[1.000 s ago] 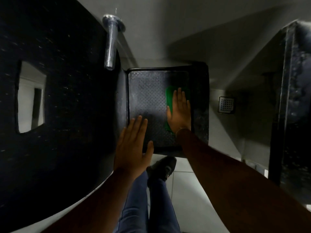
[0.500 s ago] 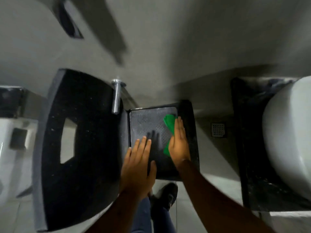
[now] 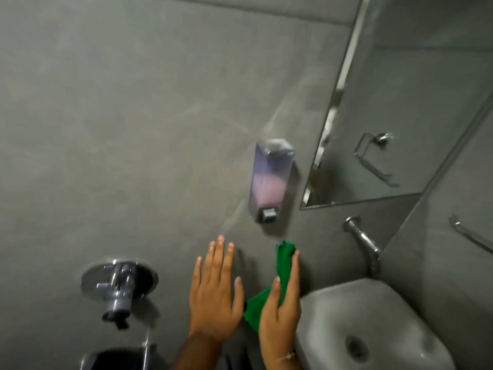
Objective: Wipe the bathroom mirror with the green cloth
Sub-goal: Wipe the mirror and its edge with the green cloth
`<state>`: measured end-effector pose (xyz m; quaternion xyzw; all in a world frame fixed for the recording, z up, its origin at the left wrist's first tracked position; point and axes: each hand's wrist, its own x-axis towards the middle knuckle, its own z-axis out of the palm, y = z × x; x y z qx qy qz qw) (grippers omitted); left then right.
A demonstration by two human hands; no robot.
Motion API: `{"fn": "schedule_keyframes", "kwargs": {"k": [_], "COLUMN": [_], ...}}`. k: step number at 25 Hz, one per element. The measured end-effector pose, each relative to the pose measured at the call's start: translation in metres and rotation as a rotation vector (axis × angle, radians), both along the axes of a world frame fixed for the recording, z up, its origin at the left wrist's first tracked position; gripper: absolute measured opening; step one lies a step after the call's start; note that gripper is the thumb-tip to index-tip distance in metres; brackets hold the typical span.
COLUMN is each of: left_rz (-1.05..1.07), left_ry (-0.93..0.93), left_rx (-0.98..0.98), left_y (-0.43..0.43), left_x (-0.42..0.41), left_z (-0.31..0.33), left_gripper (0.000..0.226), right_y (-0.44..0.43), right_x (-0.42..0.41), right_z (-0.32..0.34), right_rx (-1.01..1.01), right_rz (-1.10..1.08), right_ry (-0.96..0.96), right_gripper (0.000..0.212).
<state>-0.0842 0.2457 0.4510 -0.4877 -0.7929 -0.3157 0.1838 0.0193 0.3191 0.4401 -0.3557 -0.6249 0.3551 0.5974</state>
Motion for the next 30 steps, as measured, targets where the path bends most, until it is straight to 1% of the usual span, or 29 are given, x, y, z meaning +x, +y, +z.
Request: {"fn": "schedule_keyframes", "kwargs": {"k": [4,7,10,14,17,20,23,24,27,30], "left_rz": [-0.086,-0.079,-0.050,-0.007,0.104,0.147,0.150,0.159,0.196,0.201], "left_ry": [0.109,0.182,0.243,0.324,0.484,0.609,0.639,0.649,0.647,0.636], "left_rx": [0.272,0.445,0.486,0.423,0.322,0.361,0.425,0.434,0.426,0.399], "left_y": [0.064,0.101,0.138,0.195,0.230,0.254,0.260,0.260,0.256,0.253], "left_x": [0.001,0.005,0.006,0.006,-0.015,-0.028,-0.023,-0.023,-0.024,-0.022], "left_z": [0.124,0.209,0.291,0.365,0.386,0.378,0.376,0.375,0.379,0.377], "left_gripper": [0.077,0.076,0.074,0.073,0.077,0.075,0.076,0.077,0.081,0.083], "right_y": [0.040,0.070,0.105,0.162,0.208,0.246,0.260,0.262,0.265,0.264], "right_x": [0.002,0.005,0.005,-0.002,-0.014,-0.031,-0.041,-0.043,-0.047,-0.049], "right_z": [0.100,0.157,0.205,0.248,0.268,0.277,0.276,0.273,0.273,0.273], "right_rx": [0.178,0.302,0.416,0.453,0.550,0.642,0.731,0.757,0.791,0.798], "right_rz": [-0.032,-0.059,-0.036,-0.008,-0.027,-0.036,-0.167,-0.220,-0.343,-0.393], "right_ry": [0.198,0.268,0.286,0.294,0.217,0.043,-0.213,-0.270,-0.351,-0.369], "right_gripper": [0.058,0.056,0.061,0.062,0.064,0.067,0.064,0.063,0.064,0.063]}}
